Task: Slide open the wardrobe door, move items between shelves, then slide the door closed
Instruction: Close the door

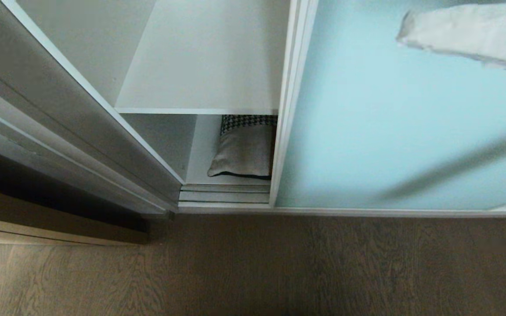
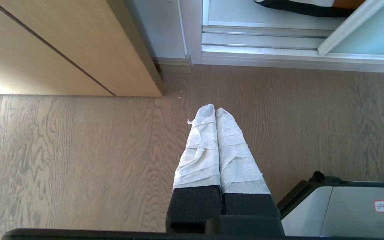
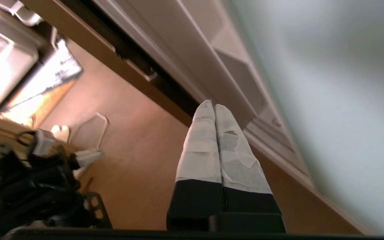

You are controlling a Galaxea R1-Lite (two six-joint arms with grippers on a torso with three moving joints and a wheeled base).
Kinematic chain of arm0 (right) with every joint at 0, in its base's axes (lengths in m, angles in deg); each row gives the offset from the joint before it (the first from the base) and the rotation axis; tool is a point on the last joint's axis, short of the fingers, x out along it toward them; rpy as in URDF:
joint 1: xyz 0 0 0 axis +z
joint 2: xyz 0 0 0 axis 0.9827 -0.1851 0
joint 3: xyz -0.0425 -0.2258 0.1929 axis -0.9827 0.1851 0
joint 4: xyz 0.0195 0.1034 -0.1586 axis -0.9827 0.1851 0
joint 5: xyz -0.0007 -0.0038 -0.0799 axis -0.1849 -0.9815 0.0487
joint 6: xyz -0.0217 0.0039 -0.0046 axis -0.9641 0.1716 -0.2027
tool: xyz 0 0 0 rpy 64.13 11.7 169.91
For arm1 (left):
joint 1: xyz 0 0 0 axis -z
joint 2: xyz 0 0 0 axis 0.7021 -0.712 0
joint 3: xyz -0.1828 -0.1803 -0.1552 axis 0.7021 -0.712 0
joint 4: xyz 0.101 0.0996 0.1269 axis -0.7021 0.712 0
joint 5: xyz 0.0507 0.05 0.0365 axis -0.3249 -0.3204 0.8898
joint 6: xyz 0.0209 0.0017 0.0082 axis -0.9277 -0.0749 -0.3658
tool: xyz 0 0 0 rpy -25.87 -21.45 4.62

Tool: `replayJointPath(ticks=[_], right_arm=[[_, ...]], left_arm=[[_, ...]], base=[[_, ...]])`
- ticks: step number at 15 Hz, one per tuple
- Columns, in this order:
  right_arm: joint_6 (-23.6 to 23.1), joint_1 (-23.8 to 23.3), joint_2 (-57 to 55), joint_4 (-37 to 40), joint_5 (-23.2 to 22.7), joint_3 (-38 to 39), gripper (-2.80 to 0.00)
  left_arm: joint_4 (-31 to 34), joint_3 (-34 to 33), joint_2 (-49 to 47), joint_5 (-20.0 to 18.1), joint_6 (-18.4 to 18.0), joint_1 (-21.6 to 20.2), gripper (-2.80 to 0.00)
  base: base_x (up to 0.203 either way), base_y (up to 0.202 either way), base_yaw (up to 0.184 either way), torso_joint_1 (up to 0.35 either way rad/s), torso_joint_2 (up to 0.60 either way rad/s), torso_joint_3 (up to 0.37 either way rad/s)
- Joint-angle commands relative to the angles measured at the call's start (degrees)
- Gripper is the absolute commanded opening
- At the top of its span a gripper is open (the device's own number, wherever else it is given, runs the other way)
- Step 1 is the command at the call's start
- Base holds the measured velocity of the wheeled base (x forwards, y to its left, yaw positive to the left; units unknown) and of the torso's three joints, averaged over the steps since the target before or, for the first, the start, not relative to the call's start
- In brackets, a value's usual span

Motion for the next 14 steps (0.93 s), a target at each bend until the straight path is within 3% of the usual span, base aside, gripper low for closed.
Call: replayJointPath(ticks=[1,3,6,10,12,14], right_arm=[[0.2,-2.2,8.2,0.0,-0.1,2.4,-2.80],[0.3,-10.7,14.0,0.3,-0.4,5.2,-2.80],[0.4,-27.5,22.5,2.4,-0.6,11.1,-2.80],[-0.3,-44.9,37.4,5.0,-0.7,26.4,-2.80],[-0.2,-50.9,45.5,5.7,-1.0,34.8,-2.80],[-0.1,-53.9,53.2,6.0,-0.7,42.7,-2.80]], left_arm=[[0.0,0.0,-0.1,0.0,0.0,0.0,-2.80],[0.0,0.0,-0.1,0.0,0.0,0.0,-2.80],[0.0,0.0,-0.1,-0.1,0.0,0.0,-2.80],[0.0,0.0,-0.1,-0.1,0.0,0.0,-2.80],[0.0,0.0,-0.1,-0.1,0.0,0.0,-2.80],[0.0,0.0,-0.1,0.0,0.0,0.0,-2.80]], base=[[0.000,0.000,0.000,0.000,0.00,0.000],[0.000,0.000,0.000,0.000,0.00,0.000],[0.000,0.000,0.000,0.000,0.00,0.000],[0.000,0.000,0.000,0.000,0.00,0.000],[0.000,0.000,0.000,0.000,0.00,0.000],[0.000,0.000,0.000,0.000,0.00,0.000]])
